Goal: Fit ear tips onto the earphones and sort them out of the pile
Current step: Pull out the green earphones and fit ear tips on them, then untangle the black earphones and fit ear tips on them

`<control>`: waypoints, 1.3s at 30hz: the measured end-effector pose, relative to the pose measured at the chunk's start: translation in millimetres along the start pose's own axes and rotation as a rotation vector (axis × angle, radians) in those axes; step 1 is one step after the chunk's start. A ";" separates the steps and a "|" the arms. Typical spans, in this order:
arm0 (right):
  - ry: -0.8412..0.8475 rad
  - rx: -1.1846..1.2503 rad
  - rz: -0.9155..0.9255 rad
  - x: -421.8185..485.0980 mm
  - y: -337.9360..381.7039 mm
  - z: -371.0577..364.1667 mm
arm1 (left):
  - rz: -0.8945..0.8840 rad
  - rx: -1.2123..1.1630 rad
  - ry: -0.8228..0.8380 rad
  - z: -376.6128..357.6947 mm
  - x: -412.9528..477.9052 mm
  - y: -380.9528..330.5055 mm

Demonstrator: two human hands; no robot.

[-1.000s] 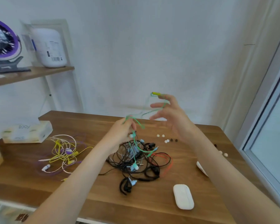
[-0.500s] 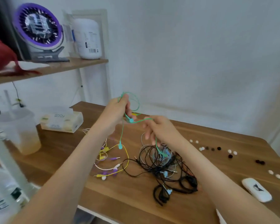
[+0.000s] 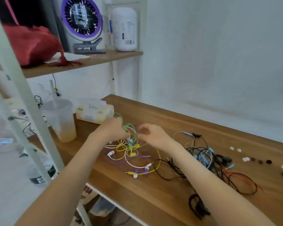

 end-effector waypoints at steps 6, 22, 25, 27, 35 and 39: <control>-0.013 -0.105 -0.039 -29.7 -15.9 41.9 | 0.086 0.124 -0.130 4.8 -12.0 -42.0; 0.232 -0.476 -0.063 -174.7 -82.6 71.4 | -0.348 -0.039 0.234 -61.5 -41.5 -197.1; 0.103 -0.455 -0.119 -176.4 -94.4 93.5 | -0.297 0.026 0.353 -73.3 -42.7 -192.6; 0.002 -0.385 -0.182 -182.5 -105.8 108.1 | -0.274 0.132 0.435 -83.3 -46.6 -185.5; -0.405 0.069 -0.187 -199.9 -95.4 137.5 | -0.476 -0.034 0.318 -68.7 -75.8 -202.2; -0.521 -0.172 -0.088 -202.9 -62.5 160.4 | -0.551 -0.319 0.188 -50.7 -86.8 -225.2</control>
Point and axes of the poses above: each hand's wrist, its own x-axis towards the middle knuckle, its own z-axis out of the back of the hand, y = z × x, the point moved 4 cm from there along x, towards the middle knuckle, and after that the axes turned 4 degrees about x, right-handed, at the moved point
